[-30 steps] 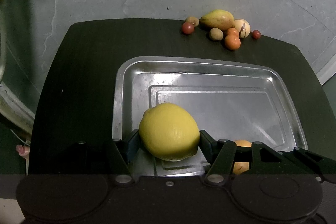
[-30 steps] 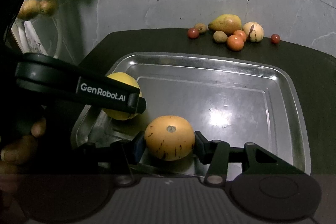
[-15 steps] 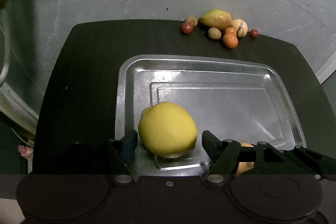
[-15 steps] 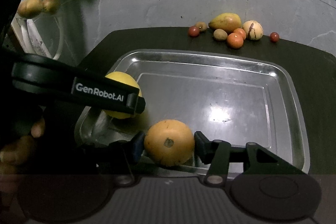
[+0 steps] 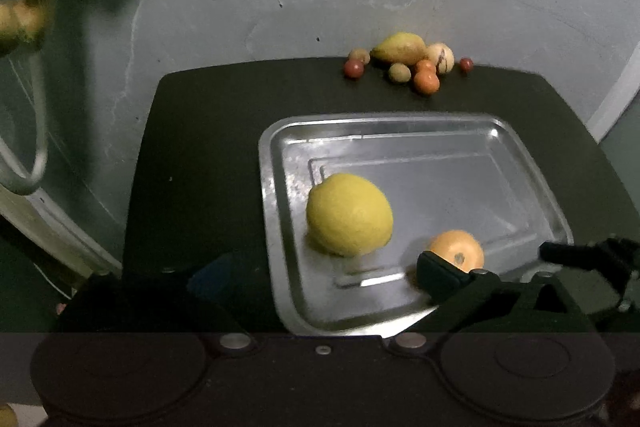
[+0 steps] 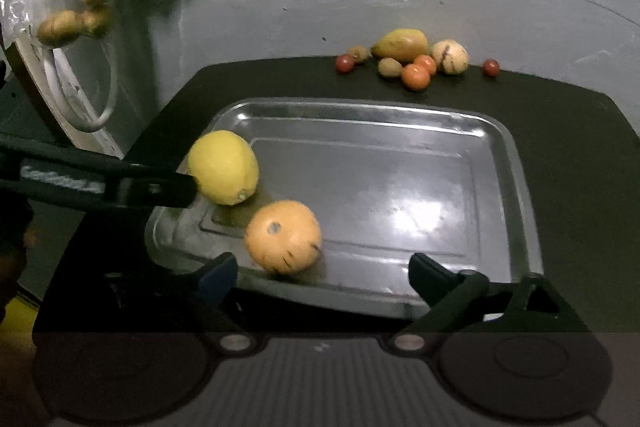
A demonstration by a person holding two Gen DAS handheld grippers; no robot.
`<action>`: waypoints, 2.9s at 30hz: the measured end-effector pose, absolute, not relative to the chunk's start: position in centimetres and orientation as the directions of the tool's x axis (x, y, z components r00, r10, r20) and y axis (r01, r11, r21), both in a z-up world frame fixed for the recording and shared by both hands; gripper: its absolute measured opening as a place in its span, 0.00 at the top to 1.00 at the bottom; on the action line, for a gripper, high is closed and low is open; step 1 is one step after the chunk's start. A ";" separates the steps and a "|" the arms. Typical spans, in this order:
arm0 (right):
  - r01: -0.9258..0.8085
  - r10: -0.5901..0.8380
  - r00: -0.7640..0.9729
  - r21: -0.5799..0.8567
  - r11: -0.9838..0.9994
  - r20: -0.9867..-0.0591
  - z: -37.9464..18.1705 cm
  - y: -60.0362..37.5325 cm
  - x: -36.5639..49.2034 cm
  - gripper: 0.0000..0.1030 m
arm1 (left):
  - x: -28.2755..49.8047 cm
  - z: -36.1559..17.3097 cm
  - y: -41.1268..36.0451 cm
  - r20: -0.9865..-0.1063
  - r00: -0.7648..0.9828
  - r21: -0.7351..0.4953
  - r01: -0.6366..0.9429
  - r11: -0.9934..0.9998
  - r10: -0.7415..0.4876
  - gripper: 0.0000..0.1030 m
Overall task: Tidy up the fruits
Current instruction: 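Open both tools to release the lemon and round fruit onto the tray, then grasp a red cherry tomato with the left tool while the right tool grasps a small orange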
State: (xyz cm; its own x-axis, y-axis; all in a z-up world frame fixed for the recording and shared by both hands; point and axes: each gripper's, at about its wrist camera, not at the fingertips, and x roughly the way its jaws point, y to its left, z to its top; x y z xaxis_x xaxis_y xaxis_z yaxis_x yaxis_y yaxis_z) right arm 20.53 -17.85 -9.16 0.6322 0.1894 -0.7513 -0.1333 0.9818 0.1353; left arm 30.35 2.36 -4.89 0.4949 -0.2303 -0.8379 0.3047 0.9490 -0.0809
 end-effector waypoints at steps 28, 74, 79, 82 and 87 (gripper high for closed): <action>0.110 -0.025 0.535 0.040 0.993 -0.844 -8.5 -19.0 22.7 0.00 | 36.3 -5.8 3.6 -0.859 0.494 0.084 0.394 0.915 -0.134 0.01; 0.024 -0.023 0.734 -0.007 1.000 -0.679 -12.1 -22.5 38.6 0.13 | 53.7 -10.6 -7.3 -0.827 0.526 0.041 0.408 0.912 -0.198 0.01; 0.021 -0.010 0.735 0.009 1.000 -0.678 -12.7 -22.9 39.3 0.20 | 54.3 -10.9 -7.6 -0.827 0.517 0.016 0.417 0.909 -0.222 0.06; 0.017 -0.001 0.734 0.017 1.000 -0.680 -13.1 -22.9 39.7 0.24 | 54.4 -11.0 -7.5 -0.829 0.507 -0.001 0.421 0.907 -0.236 0.12; 0.010 0.016 0.735 0.035 0.999 -0.677 -13.6 -23.0 40.2 0.39 | 54.5 -10.9 -7.6 -0.827 0.494 -0.037 0.430 0.902 -0.269 0.23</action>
State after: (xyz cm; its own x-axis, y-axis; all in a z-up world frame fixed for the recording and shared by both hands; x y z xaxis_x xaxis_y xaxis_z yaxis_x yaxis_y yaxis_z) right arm 40.16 -23.03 -13.63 0.7355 0.0159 -0.6773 0.0102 0.9993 0.0346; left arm 54.51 -7.58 -10.92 0.4939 -0.2692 -0.8268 0.4302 0.9020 -0.0367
